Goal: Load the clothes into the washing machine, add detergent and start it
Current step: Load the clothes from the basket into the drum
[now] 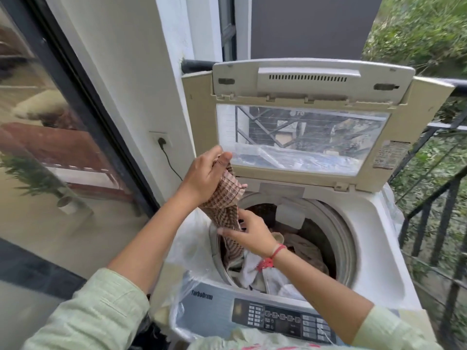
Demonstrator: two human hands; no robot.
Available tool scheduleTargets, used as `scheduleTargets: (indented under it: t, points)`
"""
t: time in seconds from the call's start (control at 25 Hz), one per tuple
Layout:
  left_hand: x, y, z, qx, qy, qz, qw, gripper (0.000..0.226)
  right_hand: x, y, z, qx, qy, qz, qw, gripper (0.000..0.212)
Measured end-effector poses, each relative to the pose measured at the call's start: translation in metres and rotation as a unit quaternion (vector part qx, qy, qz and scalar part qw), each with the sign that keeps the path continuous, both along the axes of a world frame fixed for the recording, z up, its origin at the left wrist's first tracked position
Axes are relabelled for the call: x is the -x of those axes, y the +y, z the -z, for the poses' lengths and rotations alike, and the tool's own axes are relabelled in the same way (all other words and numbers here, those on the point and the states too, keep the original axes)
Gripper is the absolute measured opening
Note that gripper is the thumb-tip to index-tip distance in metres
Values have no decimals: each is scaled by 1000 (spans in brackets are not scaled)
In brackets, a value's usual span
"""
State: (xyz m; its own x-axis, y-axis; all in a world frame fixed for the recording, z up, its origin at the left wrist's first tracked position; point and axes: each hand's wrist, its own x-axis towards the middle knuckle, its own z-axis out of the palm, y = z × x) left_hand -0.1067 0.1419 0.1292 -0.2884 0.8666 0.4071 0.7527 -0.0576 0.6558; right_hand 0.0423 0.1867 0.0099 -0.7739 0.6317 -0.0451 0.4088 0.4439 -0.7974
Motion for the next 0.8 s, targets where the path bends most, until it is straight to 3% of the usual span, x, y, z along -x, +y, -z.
scheduleTargets:
  t: [0.08,0.2,0.28,0.32,0.4,0.48,0.6,0.68,0.76,0.8]
  points:
    - [9,-6,3,13,15,-37,999,52,2,8,1,-28,47,74,996,10]
    - [22,-11,11,89,-2,-45,995,34,-29,49,-27,63,136,180,972,7]
    - [22,-10,14,173,-16,1,985,30,-63,79,-60,158,190,151,957,6]
    - [19,-4,16,199,-4,22,980,26,-80,93,-76,141,188,129,963,9]
    - [10,15,21,205,16,49,977,15,-104,119,-96,-38,127,141,981,9]
    - [-1,38,25,176,16,59,982,16,-119,133,-103,-224,106,204,947,4]
    - [-14,60,29,133,53,71,987,44,-132,127,-94,-283,150,221,921,6]
    - [-13,57,47,151,116,70,979,47,-143,109,-67,-281,82,133,947,2]
    - [-10,41,83,240,179,102,949,38,-151,85,-23,-196,-113,-47,973,6]
    - [-12,30,104,313,219,134,914,34,-151,71,3,-153,-230,-160,948,8]
